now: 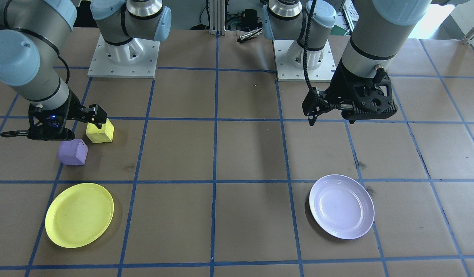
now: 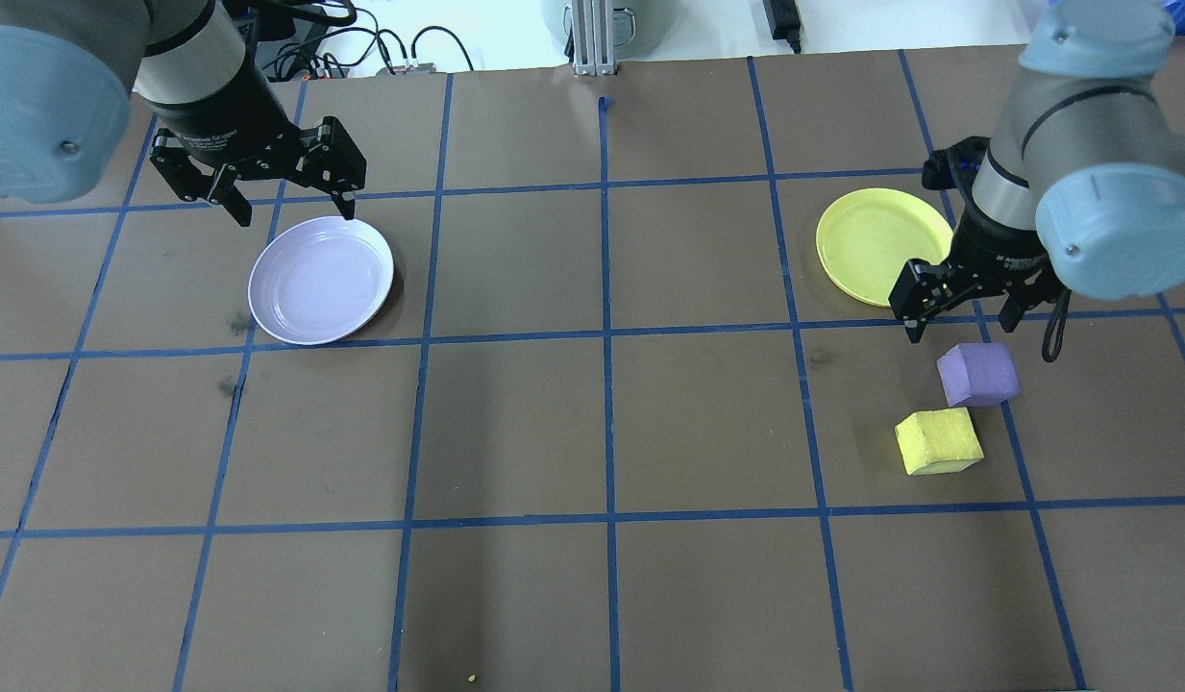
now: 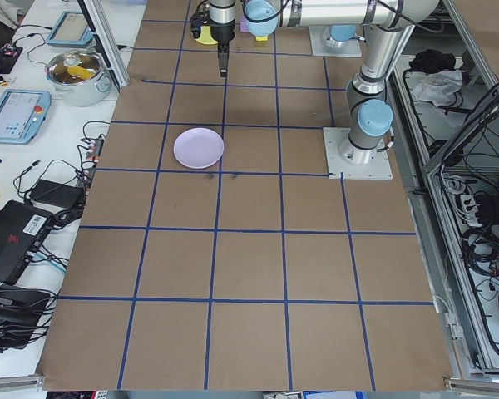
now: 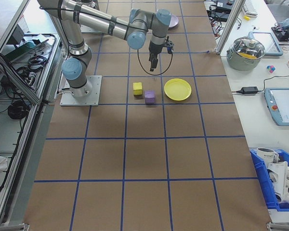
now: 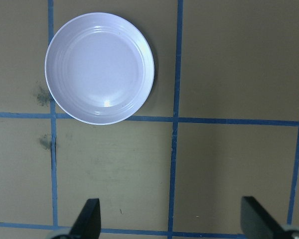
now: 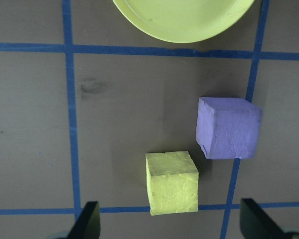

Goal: Sort blocks by color into plates

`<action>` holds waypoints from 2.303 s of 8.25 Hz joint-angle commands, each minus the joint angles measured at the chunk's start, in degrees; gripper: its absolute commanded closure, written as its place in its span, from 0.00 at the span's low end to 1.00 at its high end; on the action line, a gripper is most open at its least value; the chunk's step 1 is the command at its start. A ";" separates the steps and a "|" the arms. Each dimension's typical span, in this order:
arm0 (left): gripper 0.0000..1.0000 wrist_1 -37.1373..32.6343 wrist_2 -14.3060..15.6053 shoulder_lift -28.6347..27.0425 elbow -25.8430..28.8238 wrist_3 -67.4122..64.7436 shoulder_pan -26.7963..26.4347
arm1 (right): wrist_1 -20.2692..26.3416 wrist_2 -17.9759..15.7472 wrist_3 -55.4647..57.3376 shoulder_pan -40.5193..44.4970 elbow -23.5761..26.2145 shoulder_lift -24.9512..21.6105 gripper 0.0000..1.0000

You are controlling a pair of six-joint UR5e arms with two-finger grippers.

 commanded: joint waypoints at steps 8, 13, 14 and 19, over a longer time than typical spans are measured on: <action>0.00 0.09 0.24 0.00 -0.01 -0.02 0.00 | -13.09 -1.59 -8.21 -3.01 14.14 7.75 0.17; 0.00 0.09 0.42 0.00 -0.01 0.07 0.00 | -10.56 -2.12 -5.51 -3.02 11.70 8.46 0.39; 0.00 0.09 0.33 0.00 0.07 0.07 0.00 | -6.54 -1.77 -2.35 -3.01 8.03 8.38 0.39; 0.00 0.09 0.33 0.00 0.07 0.07 0.00 | 1.14 1.82 -1.80 -2.93 -12.78 15.98 0.38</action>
